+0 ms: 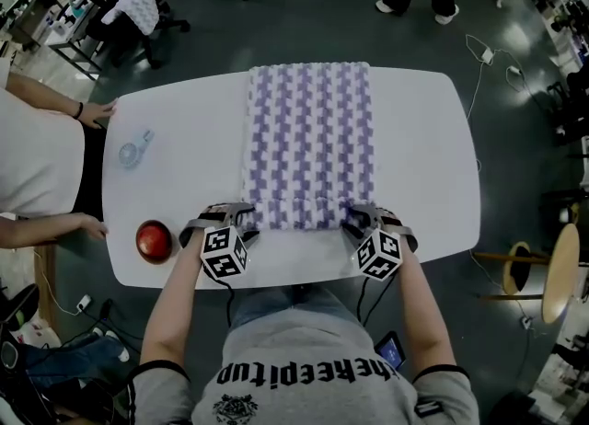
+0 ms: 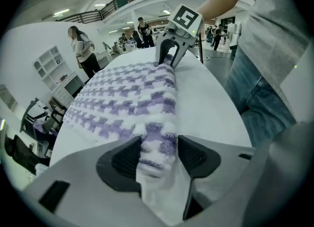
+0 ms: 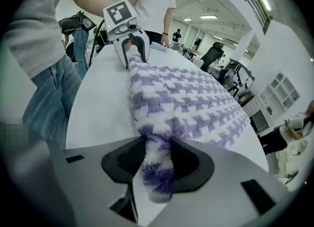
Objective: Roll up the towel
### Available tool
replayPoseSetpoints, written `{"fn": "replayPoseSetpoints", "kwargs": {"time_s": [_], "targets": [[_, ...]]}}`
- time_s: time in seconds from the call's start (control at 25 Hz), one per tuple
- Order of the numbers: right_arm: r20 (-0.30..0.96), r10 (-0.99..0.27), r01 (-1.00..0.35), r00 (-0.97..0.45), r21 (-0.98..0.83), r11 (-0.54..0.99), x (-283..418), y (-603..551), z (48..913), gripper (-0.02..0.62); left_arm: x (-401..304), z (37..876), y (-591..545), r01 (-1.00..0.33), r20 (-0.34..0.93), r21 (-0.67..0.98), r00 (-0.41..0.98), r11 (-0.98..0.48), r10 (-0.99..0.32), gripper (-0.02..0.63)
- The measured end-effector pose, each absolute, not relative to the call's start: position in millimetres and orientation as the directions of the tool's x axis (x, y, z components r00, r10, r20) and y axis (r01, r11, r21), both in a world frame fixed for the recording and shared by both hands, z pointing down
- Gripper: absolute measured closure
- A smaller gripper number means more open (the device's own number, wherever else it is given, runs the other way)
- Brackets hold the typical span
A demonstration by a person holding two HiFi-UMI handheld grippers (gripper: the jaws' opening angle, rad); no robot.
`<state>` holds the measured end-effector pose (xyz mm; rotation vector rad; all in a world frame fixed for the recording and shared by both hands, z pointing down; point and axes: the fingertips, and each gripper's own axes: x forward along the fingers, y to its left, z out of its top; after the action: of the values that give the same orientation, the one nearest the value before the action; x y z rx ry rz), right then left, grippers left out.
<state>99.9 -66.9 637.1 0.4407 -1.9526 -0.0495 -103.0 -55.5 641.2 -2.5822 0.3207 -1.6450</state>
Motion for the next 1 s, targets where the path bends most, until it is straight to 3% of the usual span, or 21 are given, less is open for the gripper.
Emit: {"fn": "replayPoseSetpoints", "kwargs": {"time_s": [0.08,0.32,1.0], "targets": [[0.878,-0.331,-0.293,-0.345,0.234,0.927,98.4,-70.1,635.3,0.439,-105.9,640.8,-63.3,-0.143,0.890,-0.191,0.392,-0.971,-0.233,0.393],[0.882,-0.326,-0.310,-0.340,0.222,0.924,97.8,-68.9,634.1,0.546,-106.1,639.8,-62.8,-0.189,0.889,-0.157,0.400,-0.969,-0.222,0.525],[0.904,-0.054,-0.318,-0.423,-0.092,0.944,100.3,35.5,619.8,0.540,-103.9,632.3,50.5,-0.143,0.890,0.128,0.453,-0.981,0.050,0.528]]}}
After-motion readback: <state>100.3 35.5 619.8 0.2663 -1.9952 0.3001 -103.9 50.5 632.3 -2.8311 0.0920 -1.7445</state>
